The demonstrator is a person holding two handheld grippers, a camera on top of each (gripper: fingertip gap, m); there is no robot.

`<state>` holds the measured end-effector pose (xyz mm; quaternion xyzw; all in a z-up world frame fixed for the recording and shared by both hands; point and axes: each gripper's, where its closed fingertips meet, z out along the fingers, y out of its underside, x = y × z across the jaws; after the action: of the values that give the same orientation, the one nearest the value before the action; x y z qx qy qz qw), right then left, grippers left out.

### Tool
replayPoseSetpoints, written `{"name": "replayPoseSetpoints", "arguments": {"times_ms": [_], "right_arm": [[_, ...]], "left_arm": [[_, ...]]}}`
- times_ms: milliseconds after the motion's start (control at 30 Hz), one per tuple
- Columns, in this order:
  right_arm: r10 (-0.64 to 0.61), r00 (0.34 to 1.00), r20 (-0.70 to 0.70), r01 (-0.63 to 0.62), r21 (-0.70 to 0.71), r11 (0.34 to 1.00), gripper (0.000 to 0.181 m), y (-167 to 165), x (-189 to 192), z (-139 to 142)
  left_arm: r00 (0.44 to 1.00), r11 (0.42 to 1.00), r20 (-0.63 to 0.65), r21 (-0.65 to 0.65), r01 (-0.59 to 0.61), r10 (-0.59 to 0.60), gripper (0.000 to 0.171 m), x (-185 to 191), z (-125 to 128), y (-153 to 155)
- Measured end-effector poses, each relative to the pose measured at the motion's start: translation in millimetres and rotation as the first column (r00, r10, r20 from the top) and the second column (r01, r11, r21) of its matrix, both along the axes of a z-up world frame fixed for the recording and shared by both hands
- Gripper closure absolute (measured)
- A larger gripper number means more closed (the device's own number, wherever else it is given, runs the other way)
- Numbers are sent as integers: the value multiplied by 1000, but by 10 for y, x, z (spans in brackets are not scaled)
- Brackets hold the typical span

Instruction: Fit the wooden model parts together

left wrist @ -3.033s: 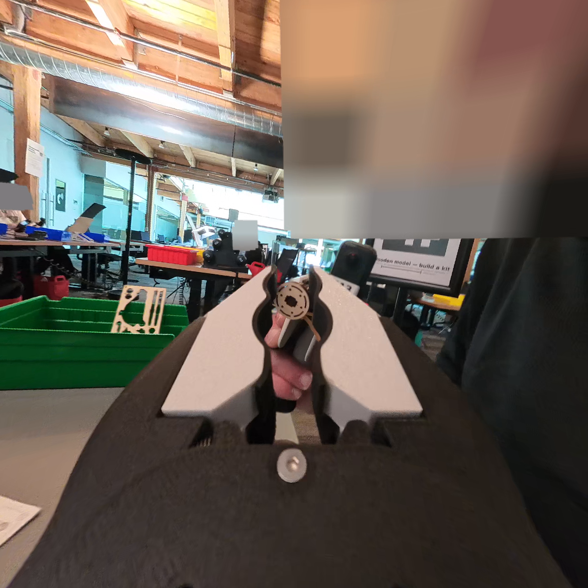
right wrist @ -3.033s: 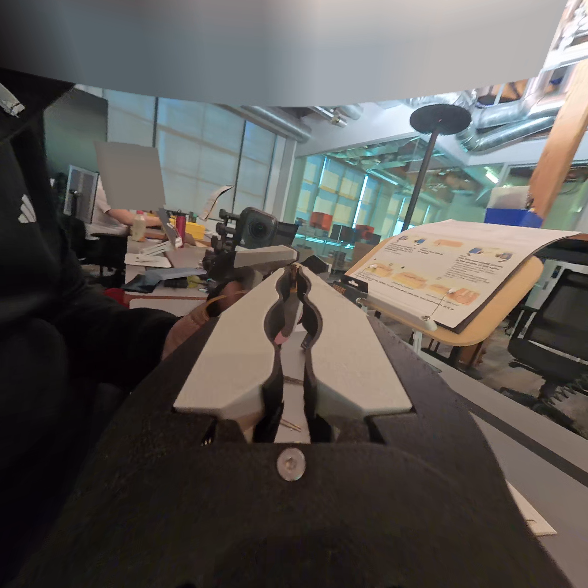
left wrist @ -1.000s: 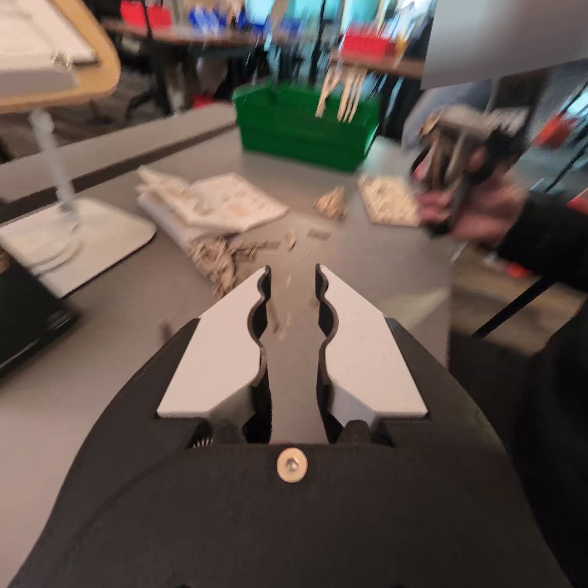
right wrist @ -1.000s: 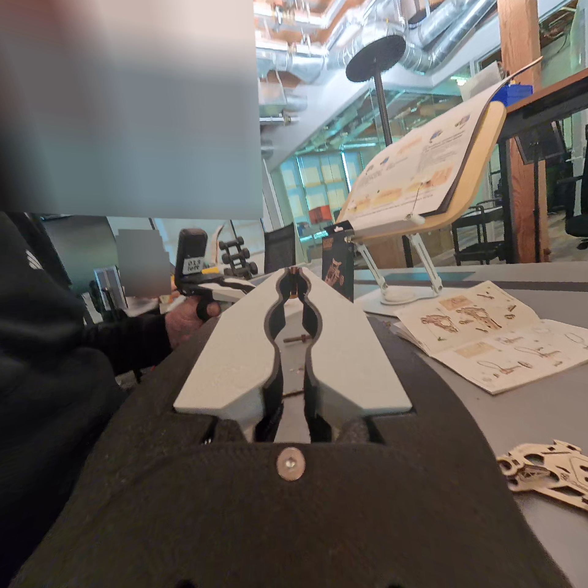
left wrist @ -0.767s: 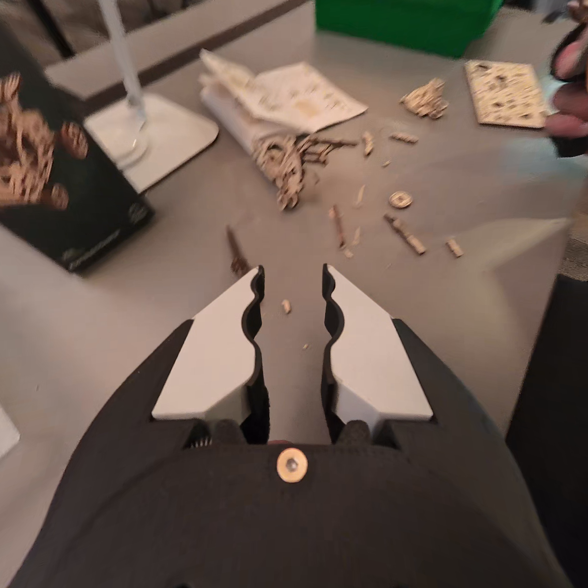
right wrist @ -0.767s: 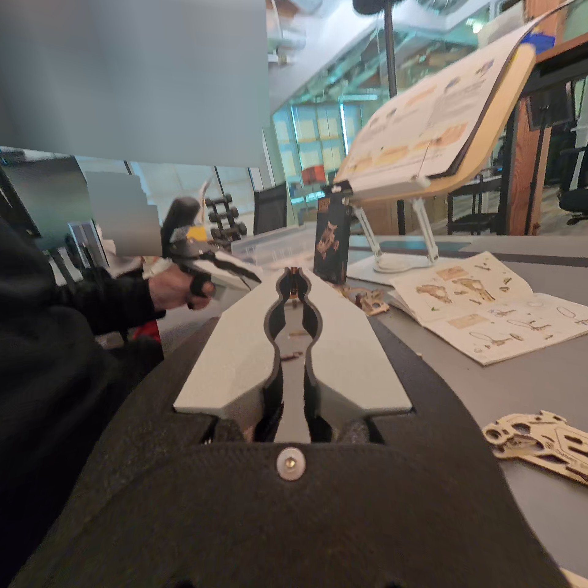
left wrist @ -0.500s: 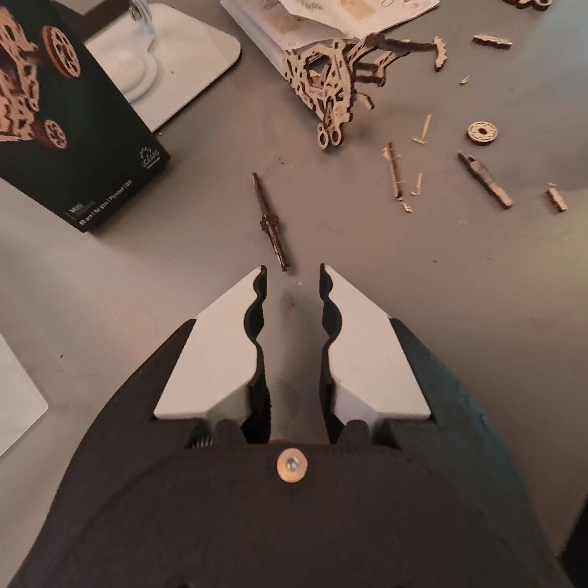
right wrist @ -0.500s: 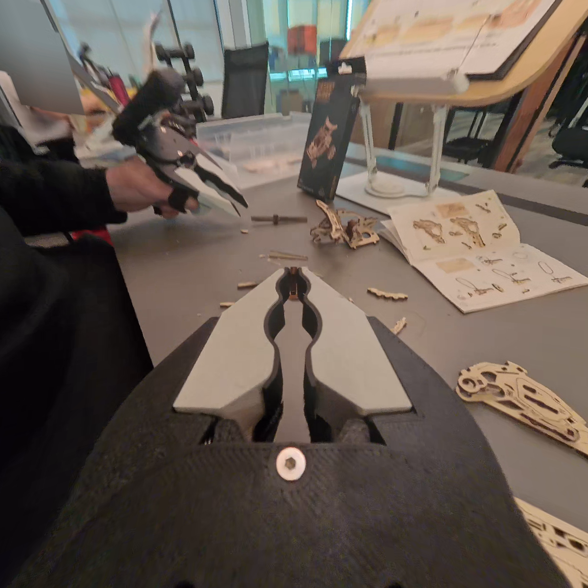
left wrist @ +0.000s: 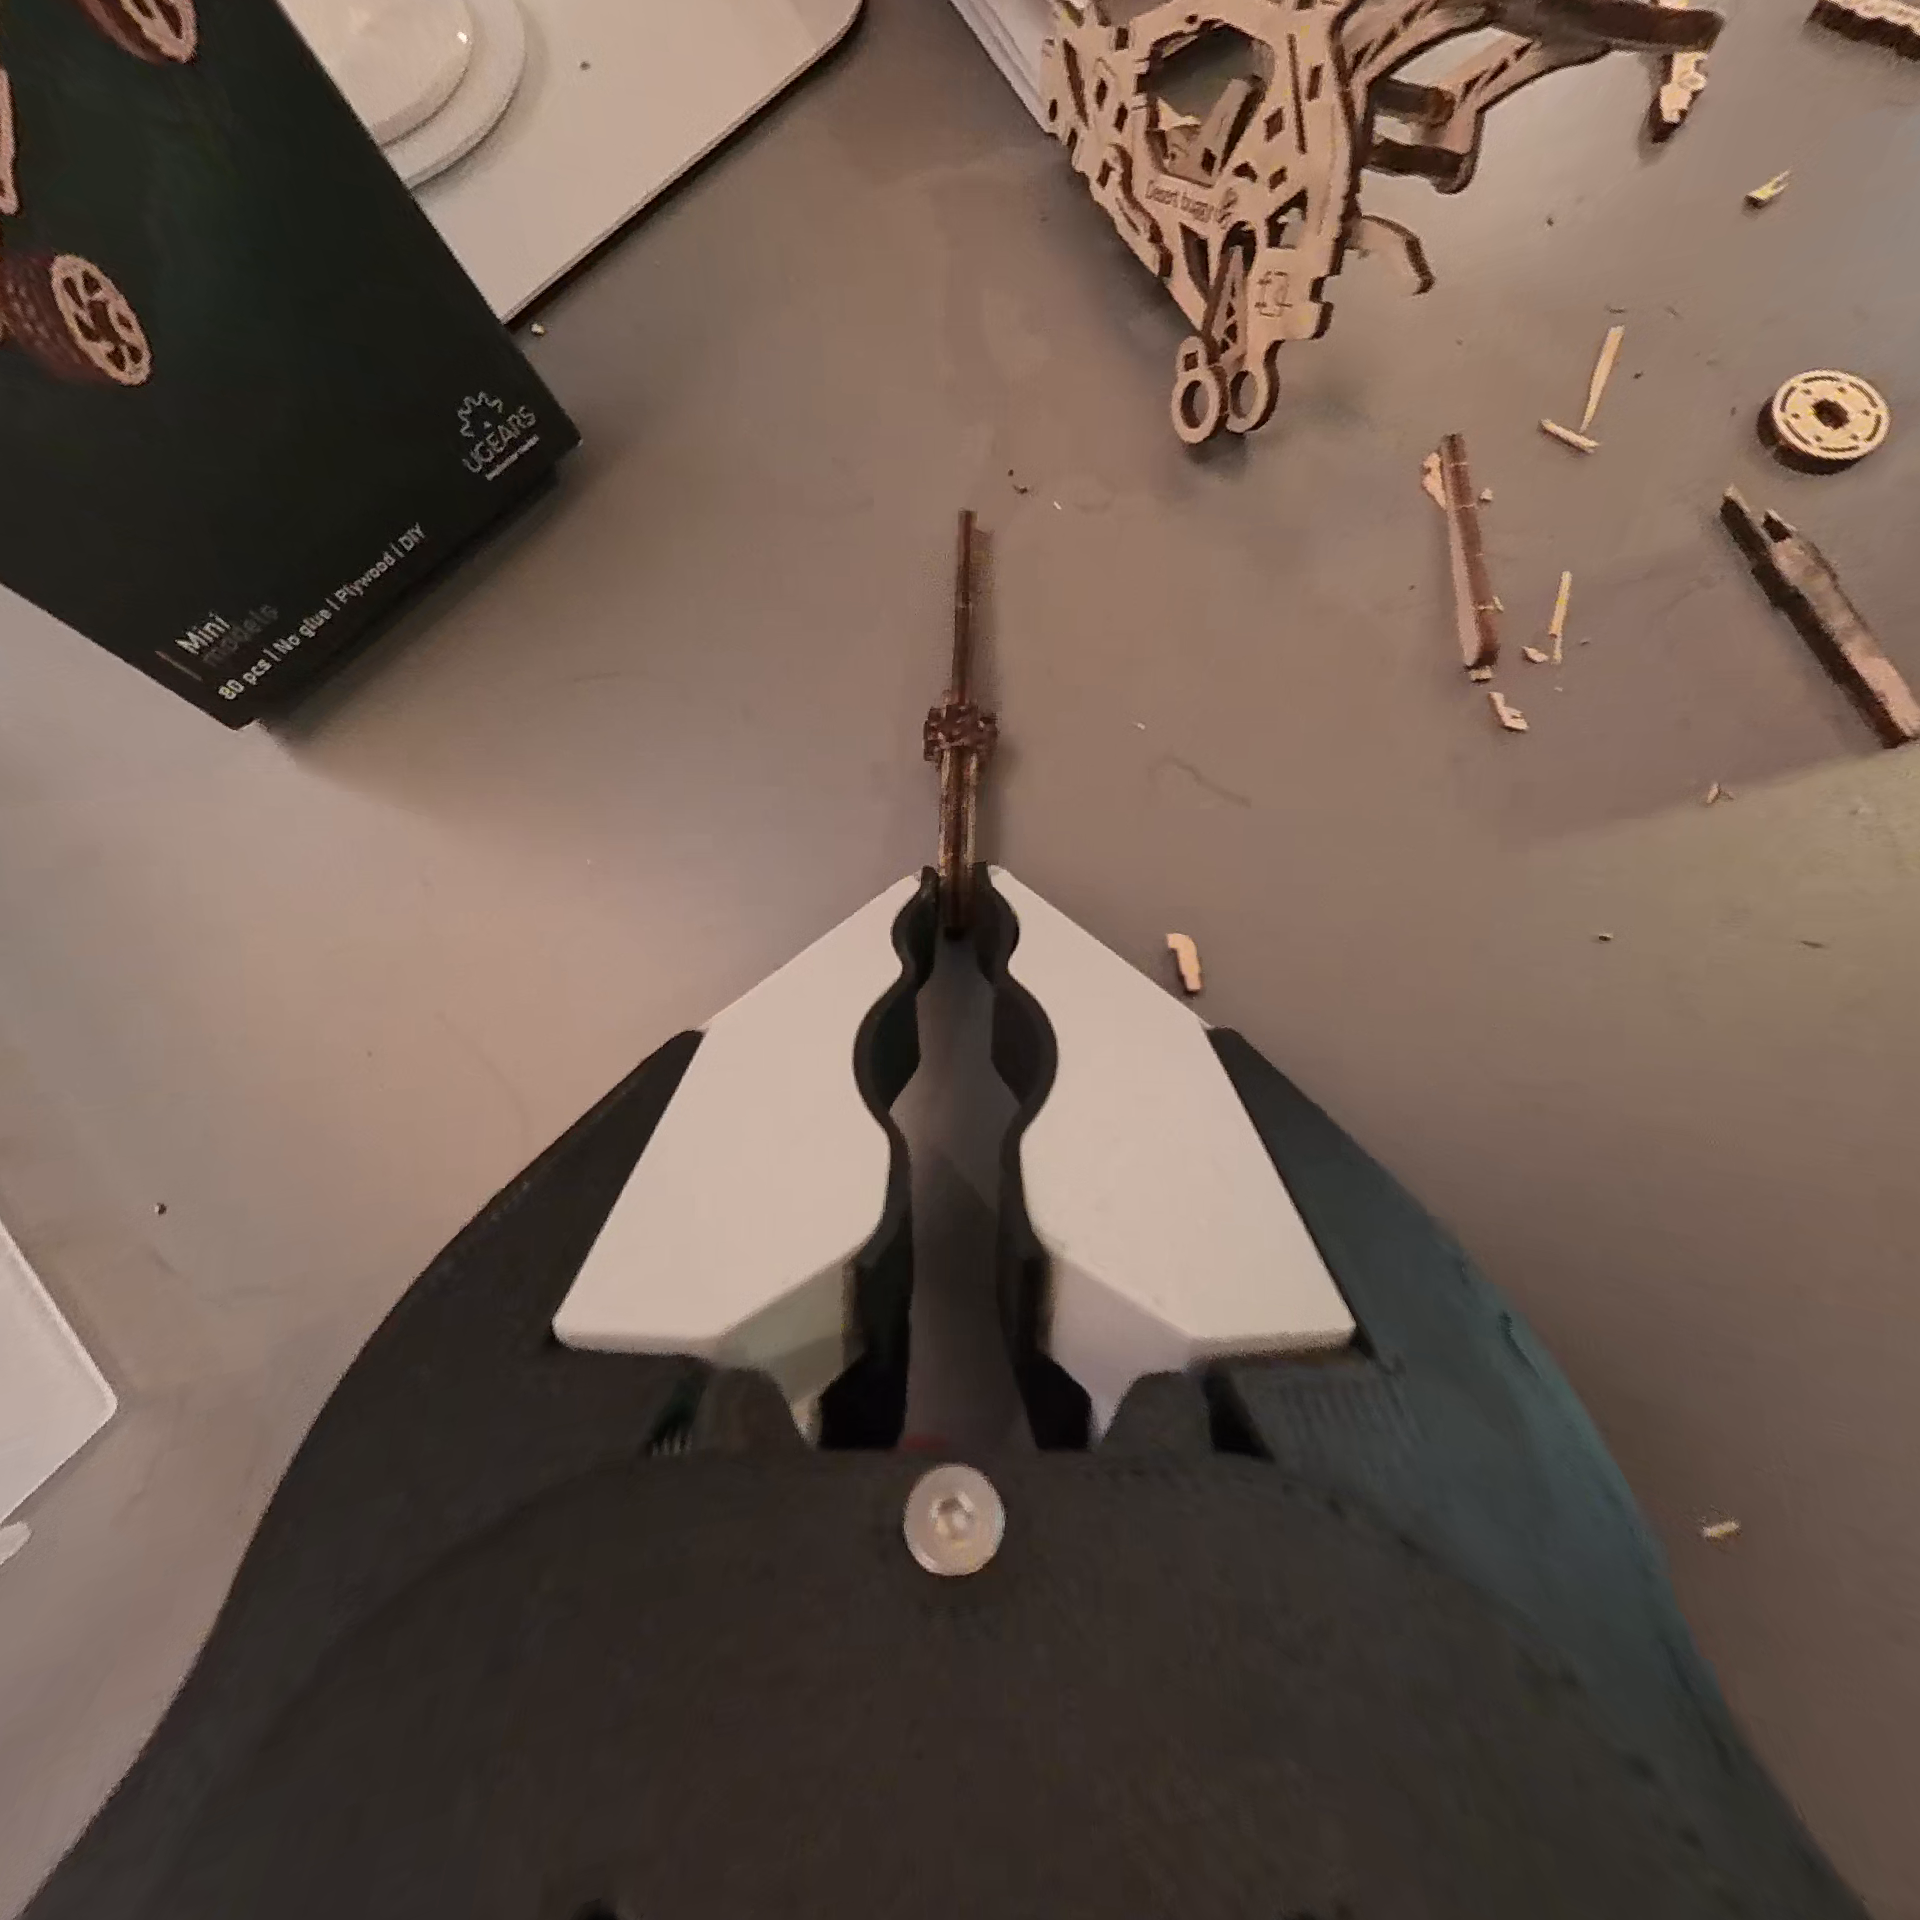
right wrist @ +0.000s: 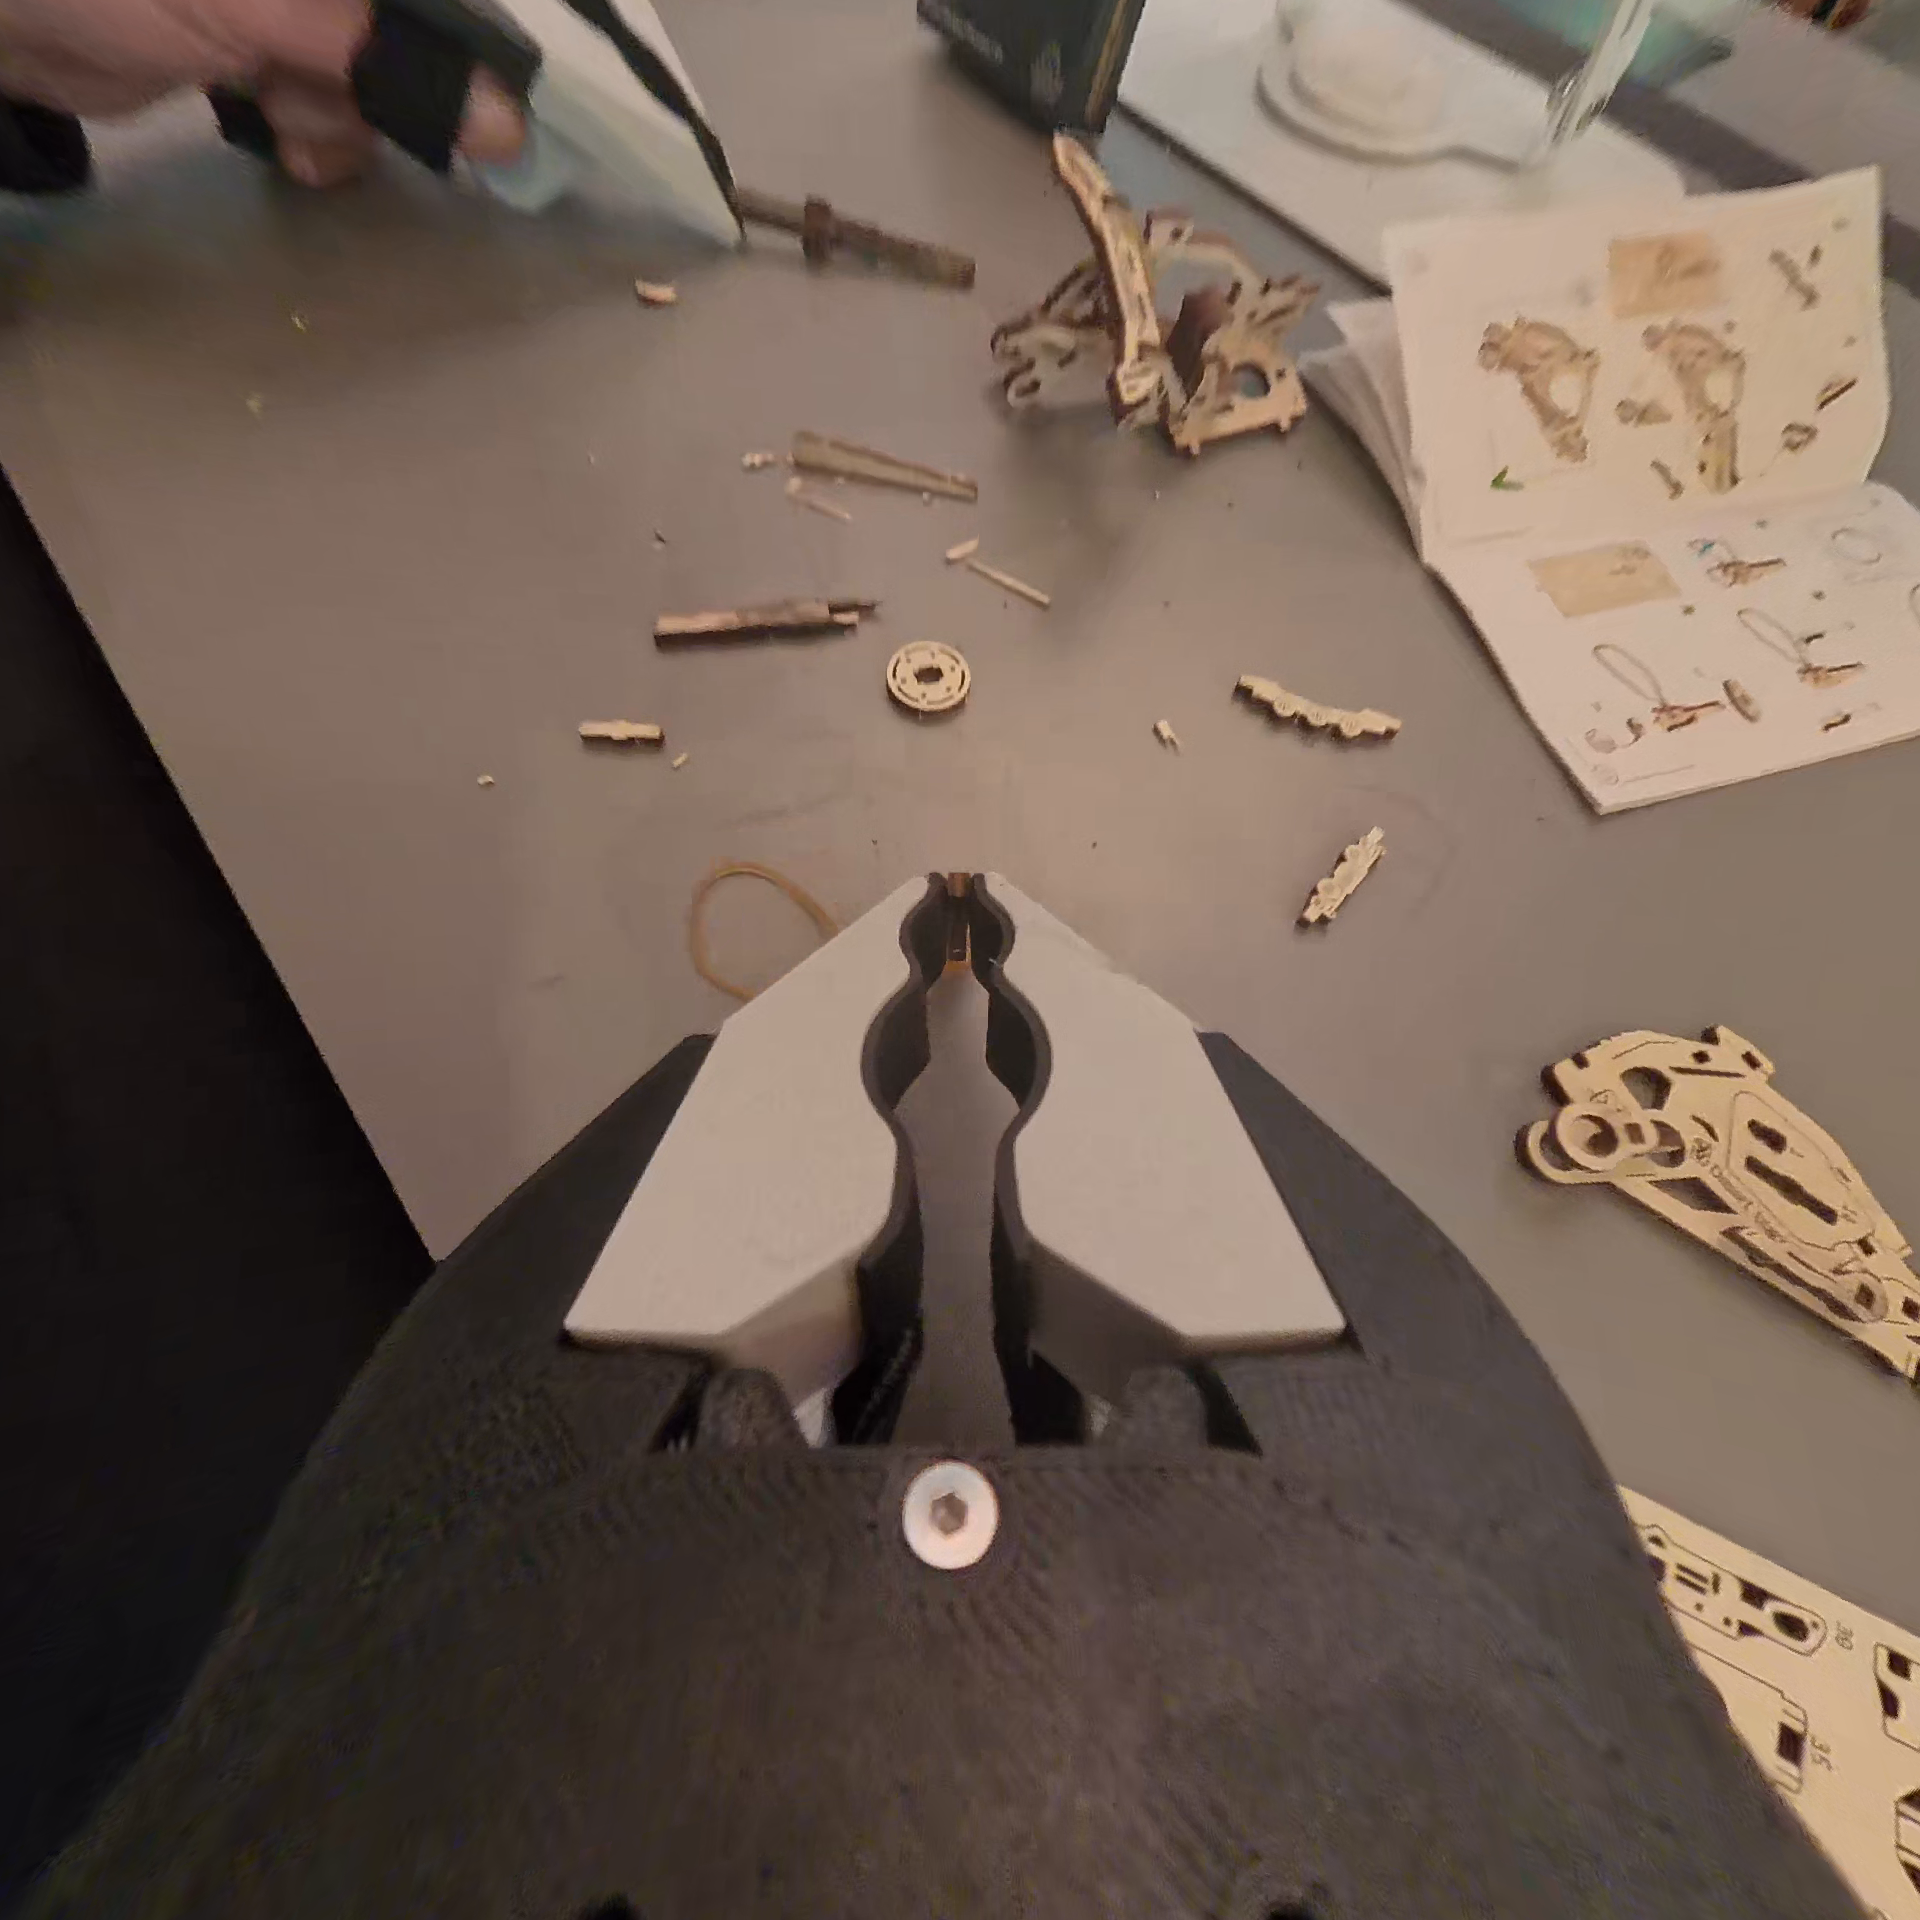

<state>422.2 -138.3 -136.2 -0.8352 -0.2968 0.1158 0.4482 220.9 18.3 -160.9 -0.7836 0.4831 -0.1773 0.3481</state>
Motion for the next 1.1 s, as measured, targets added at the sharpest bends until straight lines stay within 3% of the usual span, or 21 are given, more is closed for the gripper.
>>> {"name": "replayPoseSetpoints", "arguments": {"times_ms": [100,233,333,500,600,667,767,900,967,1067,1100], "right_arm": [[-29,999,24,29,-7,1000,177,48,31,-33],[-50,999,-14,50,25,998,145,35,83,66],[-84,996,-31,86,72,994,141,-52,258,229],[-267,964,7,266,51,963,136,-280,1074,325],[-379,925,36,380,-17,925,134,-470,1558,240],[-406,913,27,407,-89,909,134,-602,1698,121],[-370,929,17,368,-162,916,136,-721,1633,-93],[-326,945,16,324,-176,930,148,-811,1507,-193],[-301,953,-33,288,-202,936,167,-888,1427,-185],[-267,961,-68,249,-195,949,166,-1016,1310,-172],[-269,959,-93,248,-190,950,157,-1048,1275,-149]], "left_arm": [[999,999,4,-6,-40,40,166,-34,0,64],[995,997,62,-3,-78,78,154,-71,75,117],[991,995,85,-8,-98,99,150,-113,101,136],[981,989,142,34,-141,135,144,-168,235,150],[978,980,187,160,-120,90,141,-52,590,46],[975,978,219,207,-26,-21,141,270,883,-201],[933,970,278,149,193,-228,138,1011,1128,-805],[810,879,382,13,477,-445,136,1931,1182,-1698],[752,812,402,-34,582,-522,137,2277,1151,-2075],[703,739,339,-34,673,-625,142,2657,1060,-2420],[694,724,305,-23,690,-652,145,2756,1014,-2478]]}}
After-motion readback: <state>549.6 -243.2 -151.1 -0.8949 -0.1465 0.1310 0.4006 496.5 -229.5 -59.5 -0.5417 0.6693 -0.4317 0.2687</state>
